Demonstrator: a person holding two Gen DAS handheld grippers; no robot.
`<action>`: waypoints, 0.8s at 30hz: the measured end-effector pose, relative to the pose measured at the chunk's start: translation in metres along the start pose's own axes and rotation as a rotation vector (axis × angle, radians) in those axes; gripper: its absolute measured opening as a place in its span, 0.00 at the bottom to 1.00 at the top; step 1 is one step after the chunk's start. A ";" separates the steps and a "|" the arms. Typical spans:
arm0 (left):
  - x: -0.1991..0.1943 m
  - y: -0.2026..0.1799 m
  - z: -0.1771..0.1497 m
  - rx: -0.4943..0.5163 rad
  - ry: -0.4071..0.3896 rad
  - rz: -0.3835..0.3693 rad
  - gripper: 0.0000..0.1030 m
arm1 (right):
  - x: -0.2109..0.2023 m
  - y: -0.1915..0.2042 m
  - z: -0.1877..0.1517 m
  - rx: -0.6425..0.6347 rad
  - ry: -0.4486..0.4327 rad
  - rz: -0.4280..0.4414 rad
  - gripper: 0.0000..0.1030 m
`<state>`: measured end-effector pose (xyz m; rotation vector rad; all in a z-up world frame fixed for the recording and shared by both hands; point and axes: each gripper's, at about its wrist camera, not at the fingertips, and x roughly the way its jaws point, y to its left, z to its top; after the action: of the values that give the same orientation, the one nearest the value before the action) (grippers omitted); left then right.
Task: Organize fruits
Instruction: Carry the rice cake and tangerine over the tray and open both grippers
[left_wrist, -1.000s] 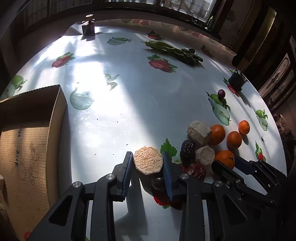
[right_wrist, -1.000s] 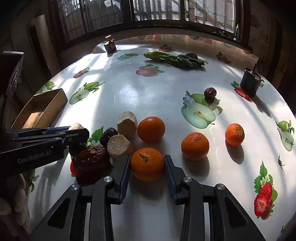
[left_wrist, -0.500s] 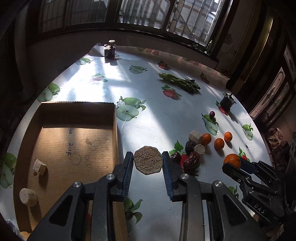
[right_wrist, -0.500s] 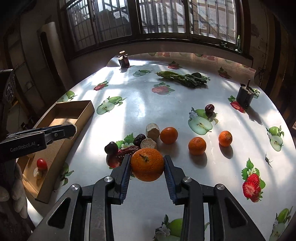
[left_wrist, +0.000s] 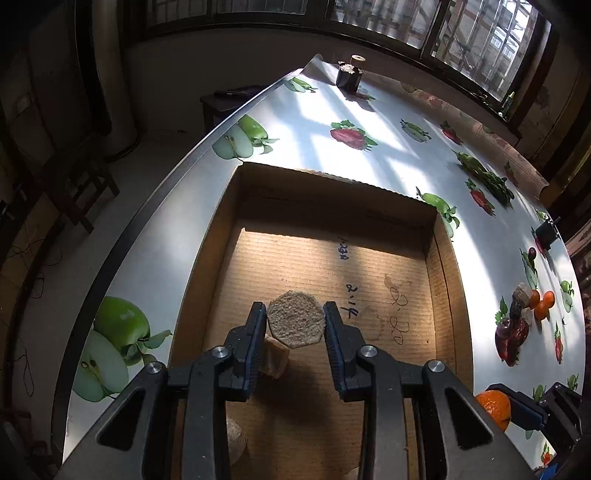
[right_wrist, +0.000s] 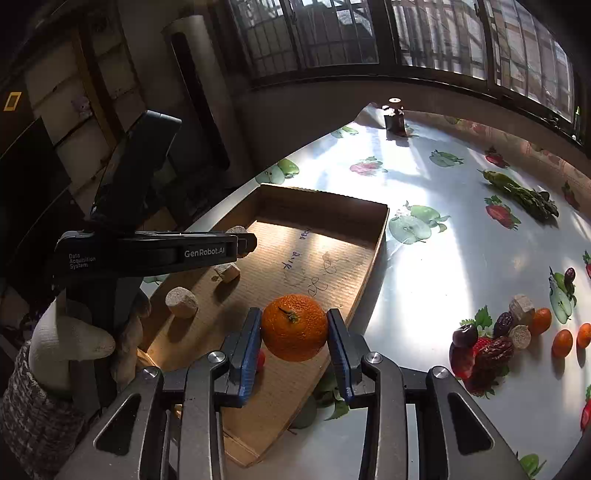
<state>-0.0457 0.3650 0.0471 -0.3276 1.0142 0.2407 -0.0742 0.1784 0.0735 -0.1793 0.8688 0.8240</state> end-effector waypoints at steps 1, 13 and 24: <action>0.006 0.006 0.001 -0.017 0.011 -0.001 0.30 | 0.012 0.007 0.001 -0.015 0.020 -0.007 0.37; 0.021 0.011 0.001 -0.032 0.022 -0.046 0.29 | 0.073 0.013 -0.001 -0.012 0.131 -0.043 0.38; -0.046 -0.007 -0.013 -0.013 -0.157 0.073 0.54 | 0.040 0.011 -0.004 0.002 0.046 -0.035 0.39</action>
<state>-0.0770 0.3519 0.0815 -0.2787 0.8705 0.3341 -0.0694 0.2066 0.0432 -0.2123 0.9075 0.7888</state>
